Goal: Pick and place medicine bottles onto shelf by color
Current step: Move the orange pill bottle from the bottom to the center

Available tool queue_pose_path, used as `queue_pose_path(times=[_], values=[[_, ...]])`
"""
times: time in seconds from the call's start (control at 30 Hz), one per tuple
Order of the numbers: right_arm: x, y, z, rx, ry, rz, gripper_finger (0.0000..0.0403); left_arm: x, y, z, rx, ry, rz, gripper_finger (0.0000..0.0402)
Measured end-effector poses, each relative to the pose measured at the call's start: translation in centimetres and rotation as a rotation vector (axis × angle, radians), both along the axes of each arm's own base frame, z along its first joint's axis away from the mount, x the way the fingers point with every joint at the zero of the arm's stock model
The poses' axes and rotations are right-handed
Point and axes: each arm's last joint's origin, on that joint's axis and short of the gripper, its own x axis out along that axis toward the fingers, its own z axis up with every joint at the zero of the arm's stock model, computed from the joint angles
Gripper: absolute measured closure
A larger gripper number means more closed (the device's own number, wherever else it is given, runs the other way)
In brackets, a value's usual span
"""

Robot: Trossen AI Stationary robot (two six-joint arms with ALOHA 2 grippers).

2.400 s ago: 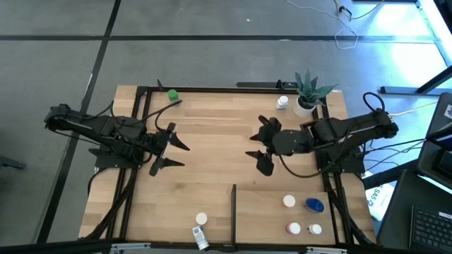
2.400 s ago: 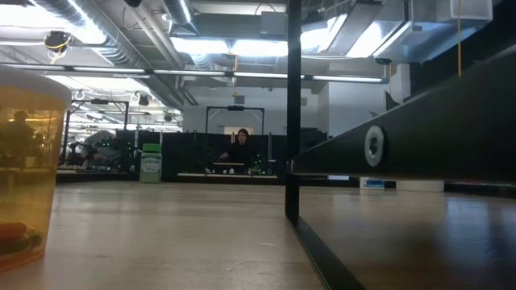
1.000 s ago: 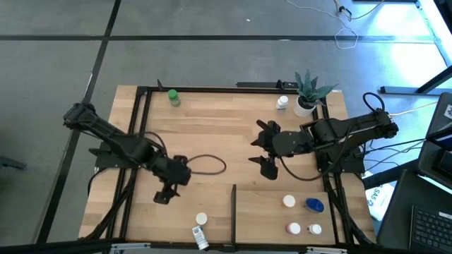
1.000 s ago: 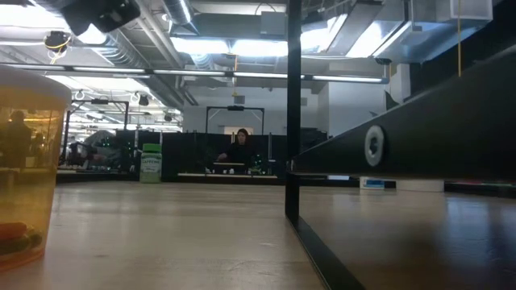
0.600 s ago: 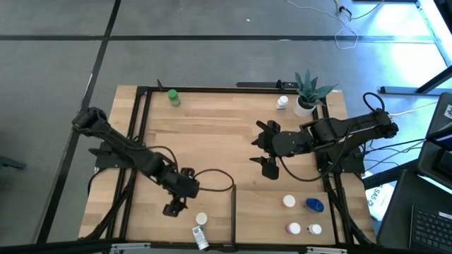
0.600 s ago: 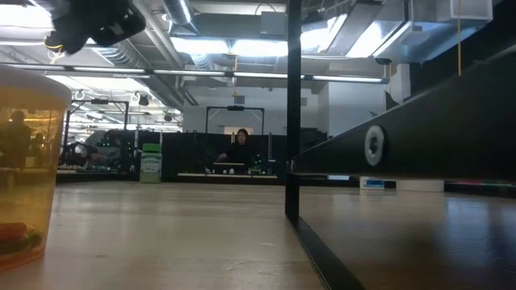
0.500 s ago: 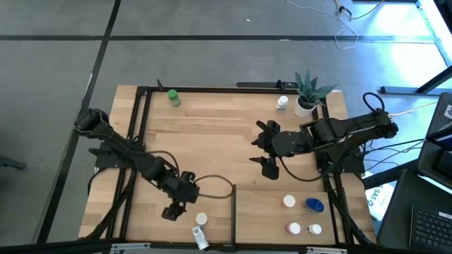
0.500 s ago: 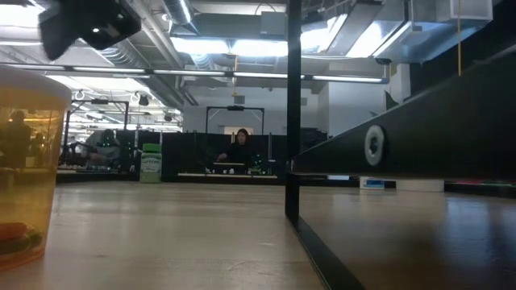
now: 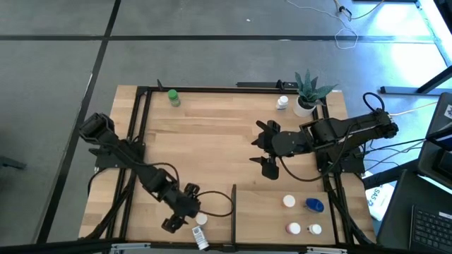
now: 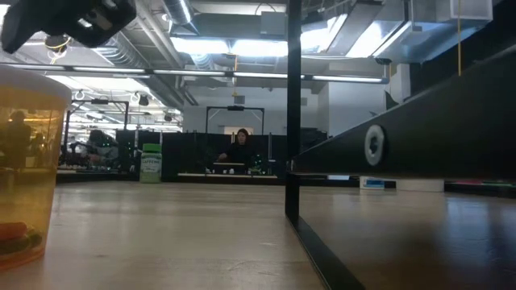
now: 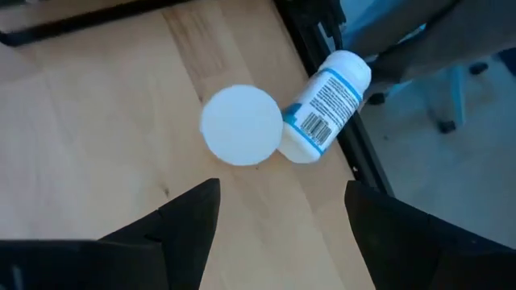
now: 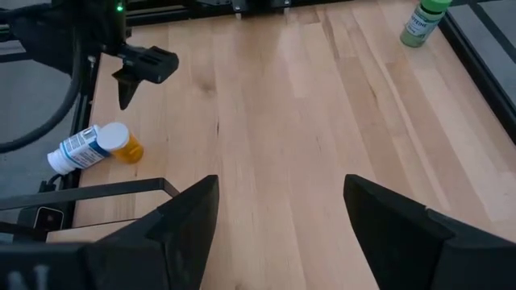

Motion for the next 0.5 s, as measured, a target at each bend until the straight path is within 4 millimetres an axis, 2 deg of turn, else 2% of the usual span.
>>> queue_pose_path(times=[0.17,0.5], values=[[0.0,0.0,0.0,0.0,0.0,0.001,0.0135,0.32,-0.15,0.12,-0.063,0.006,0.09,0.014],[0.0,0.0,0.0,-0.002,0.0,0.003,0.0135,0.59,0.05,0.24,-0.062,-0.032,0.297,0.014]])
